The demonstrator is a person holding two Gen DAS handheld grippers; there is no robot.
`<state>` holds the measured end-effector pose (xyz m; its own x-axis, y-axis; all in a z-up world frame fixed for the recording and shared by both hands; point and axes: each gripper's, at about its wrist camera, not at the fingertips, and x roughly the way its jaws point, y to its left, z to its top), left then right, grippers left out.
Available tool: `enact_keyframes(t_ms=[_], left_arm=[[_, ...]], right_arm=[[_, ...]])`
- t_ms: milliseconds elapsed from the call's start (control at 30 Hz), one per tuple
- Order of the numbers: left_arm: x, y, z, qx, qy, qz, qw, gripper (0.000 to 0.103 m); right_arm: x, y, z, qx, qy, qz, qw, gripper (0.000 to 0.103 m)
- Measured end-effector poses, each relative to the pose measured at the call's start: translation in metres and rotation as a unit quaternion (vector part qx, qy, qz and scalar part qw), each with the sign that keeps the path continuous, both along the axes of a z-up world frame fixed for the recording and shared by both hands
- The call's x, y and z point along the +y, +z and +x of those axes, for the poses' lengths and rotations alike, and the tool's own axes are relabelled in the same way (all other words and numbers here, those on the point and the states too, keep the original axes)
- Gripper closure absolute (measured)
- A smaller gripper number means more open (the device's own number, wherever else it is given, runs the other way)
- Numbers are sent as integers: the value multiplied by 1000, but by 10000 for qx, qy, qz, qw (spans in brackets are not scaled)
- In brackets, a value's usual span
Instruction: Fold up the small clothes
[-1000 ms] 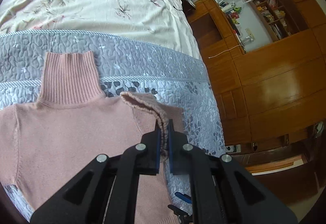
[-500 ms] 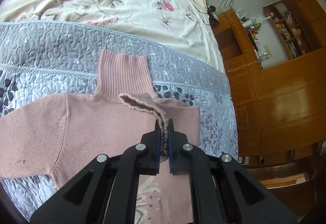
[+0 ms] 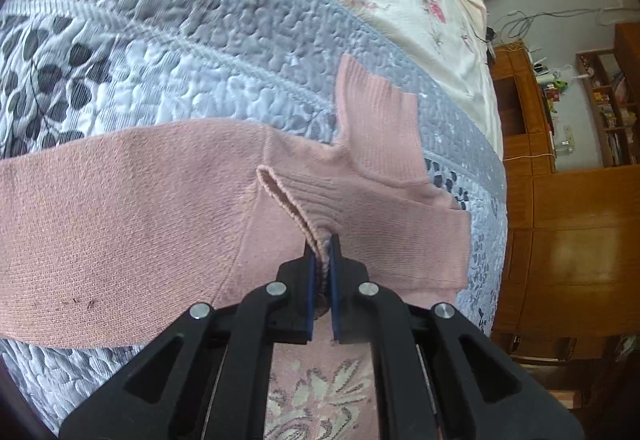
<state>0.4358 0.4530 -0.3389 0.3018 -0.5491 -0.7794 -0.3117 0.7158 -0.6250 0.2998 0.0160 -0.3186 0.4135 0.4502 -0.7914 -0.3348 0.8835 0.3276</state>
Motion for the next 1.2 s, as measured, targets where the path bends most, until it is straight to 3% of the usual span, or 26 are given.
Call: enact_keyframes(t_ms=[167,267,333,367,400,433,500,567,633,667,733,800,833,867,900,967,1033,1133,1200], left_arm=[[13,-49,-4,436,39,174,9989,99],[12,-66,-3,783,-75,733,9942,92],[8,-48,-5,671,-44,1333,9888,91],[1,-30,-7,397,-56,1735,9840,83],[-5,-14,-11,69,-41,1878,9822,78],[-8,-4,-12,-222,13,1681,9855,72],[-18,1,-12,-498,-8,1227,9912,72],[-28,-17,-4,-315,-134,1109,9932,73],[-38,-46,0,132,-197,1315,9910,77],[-38,-57,-1,260,-151,1297,9911,85],[-28,-58,-9,190,71,1077,9940,88],[-10,-42,-26,-59,387,934,9949,70],[1,-32,-38,-202,548,995,9933,53],[16,-21,-54,-367,759,1027,9911,45],[34,-12,-72,-500,978,1024,9887,43],[78,5,-111,-625,1506,1114,9803,41],[126,19,-160,-736,2171,1197,9660,38],[206,30,-240,-784,3237,1156,9358,38],[254,27,-291,-724,3954,997,9102,38]], right_arm=[[6,-2,1,24,38,-40,10000,61],[8,0,1,24,44,-48,10000,61],[9,3,1,4,39,-36,10000,61],[9,5,1,-10,36,-15,10000,61],[9,6,0,-22,38,4,10000,61],[9,7,0,-23,42,19,10000,61],[13,5,-1,12,66,34,10000,60],[18,5,-3,85,95,59,9999,60],[22,11,-7,59,140,82,9999,60],[24,15,-9,21,162,66,9998,60],[25,22,-13,-33,200,31,9998,60],[24,28,-16,-78,231,-26,9997,58],[23,29,-16,-85,238,-50,9997,58],[23,30,-17,-84,242,-69,9996,58],[23,31,-17,-79,239,-72,9997,58],[25,32,-19,-58,245,-39,9997,57],[32,33,-21,-42,296,-12,9996,57],[52,34,-26,-36,502,-17,9987,57],[66,35,-29,-50,642,-10,9979,57]])
